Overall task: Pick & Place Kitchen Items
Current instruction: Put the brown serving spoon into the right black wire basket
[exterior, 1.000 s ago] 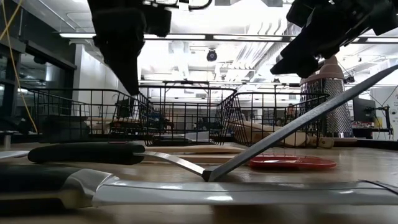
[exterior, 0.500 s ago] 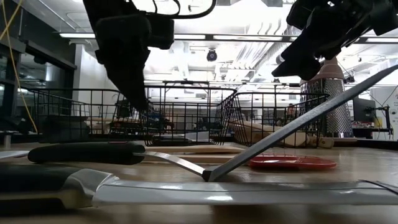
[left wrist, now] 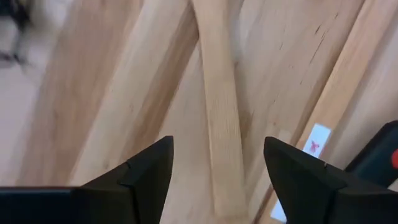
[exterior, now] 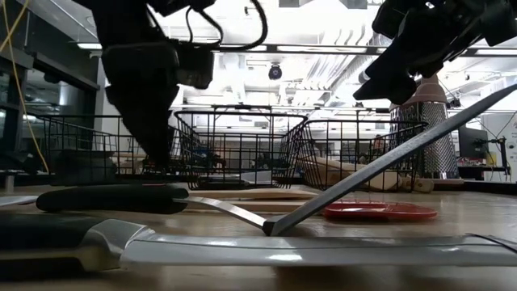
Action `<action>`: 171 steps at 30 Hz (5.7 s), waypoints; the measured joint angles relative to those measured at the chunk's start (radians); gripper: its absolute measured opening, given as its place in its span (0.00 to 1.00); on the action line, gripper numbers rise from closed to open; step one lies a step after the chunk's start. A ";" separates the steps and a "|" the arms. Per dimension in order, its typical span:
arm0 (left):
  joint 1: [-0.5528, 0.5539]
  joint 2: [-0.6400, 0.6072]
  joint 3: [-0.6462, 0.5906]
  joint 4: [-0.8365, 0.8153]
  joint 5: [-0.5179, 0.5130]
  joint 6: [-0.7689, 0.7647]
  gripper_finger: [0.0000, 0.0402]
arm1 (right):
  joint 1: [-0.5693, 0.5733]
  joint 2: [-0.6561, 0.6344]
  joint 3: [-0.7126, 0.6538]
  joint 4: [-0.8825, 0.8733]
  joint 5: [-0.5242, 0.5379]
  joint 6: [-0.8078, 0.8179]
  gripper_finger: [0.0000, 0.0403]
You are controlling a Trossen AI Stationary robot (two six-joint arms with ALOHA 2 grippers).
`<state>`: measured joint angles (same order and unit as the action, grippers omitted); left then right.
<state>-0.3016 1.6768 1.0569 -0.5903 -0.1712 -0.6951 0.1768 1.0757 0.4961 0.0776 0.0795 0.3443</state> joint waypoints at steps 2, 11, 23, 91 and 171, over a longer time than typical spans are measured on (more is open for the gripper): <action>0.000 0.000 -0.010 -0.006 0.012 -0.041 0.62 | 0.000 0.000 0.000 0.000 0.000 0.000 0.63; 0.000 0.001 -0.014 -0.017 0.066 -0.119 0.62 | 0.000 0.000 0.000 0.000 0.000 -0.005 0.63; 0.000 0.087 -0.010 -0.029 0.084 -0.124 0.62 | 0.000 0.003 0.000 0.005 0.000 0.000 0.63; -0.115 -0.217 -0.014 -0.077 -0.045 0.006 0.20 | 0.074 -0.001 0.000 -0.145 0.030 0.098 0.63; -0.012 -0.217 -0.012 0.534 -0.239 0.549 0.27 | 0.050 0.423 0.071 1.110 0.027 -0.421 0.18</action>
<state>-0.3138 1.4597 1.0447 -0.0559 -0.4099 -0.1461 0.2264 1.4986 0.5674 1.1873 0.1070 -0.0765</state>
